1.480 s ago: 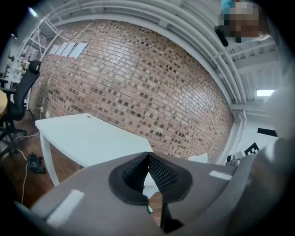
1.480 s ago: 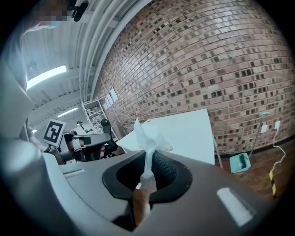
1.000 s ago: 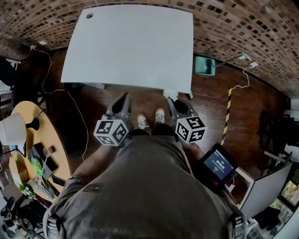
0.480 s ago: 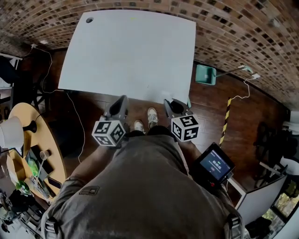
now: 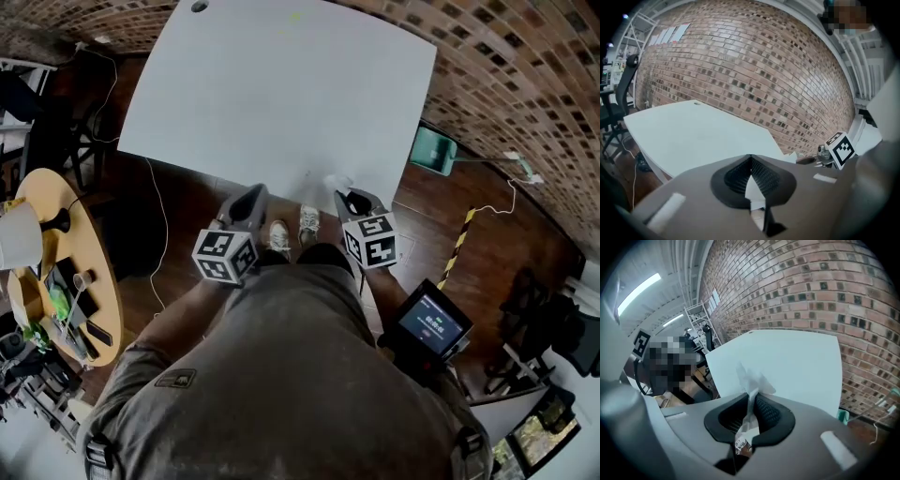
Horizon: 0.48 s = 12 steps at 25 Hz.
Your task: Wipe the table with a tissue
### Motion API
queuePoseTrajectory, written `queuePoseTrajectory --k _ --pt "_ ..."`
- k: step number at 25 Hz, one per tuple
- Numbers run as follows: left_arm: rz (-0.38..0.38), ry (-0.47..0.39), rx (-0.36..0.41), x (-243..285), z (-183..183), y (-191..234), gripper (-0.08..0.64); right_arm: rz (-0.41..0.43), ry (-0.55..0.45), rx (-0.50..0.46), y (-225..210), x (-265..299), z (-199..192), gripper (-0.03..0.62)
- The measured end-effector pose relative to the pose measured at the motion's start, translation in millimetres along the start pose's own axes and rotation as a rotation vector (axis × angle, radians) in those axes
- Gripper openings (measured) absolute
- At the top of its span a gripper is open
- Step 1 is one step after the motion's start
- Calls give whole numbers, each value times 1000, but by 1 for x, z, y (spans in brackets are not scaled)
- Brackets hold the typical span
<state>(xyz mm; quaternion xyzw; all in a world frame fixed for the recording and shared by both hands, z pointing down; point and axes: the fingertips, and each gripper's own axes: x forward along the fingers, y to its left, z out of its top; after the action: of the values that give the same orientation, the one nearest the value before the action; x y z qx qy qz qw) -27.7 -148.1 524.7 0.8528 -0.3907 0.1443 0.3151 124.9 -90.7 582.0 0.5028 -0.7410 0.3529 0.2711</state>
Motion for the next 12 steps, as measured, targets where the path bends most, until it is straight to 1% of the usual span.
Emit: queuePoseTrajectory --k 7,9,12 --pt "37 66 -34 19 -24 14 2 56 144 -135 -2 41 -5 48" --pt "48 71 -45 22 -28 17 2 67 181 -165 -3 50 -8 48" --pt "69 71 -58 24 -31 23 2 60 215 -197 -10 60 -7 48"
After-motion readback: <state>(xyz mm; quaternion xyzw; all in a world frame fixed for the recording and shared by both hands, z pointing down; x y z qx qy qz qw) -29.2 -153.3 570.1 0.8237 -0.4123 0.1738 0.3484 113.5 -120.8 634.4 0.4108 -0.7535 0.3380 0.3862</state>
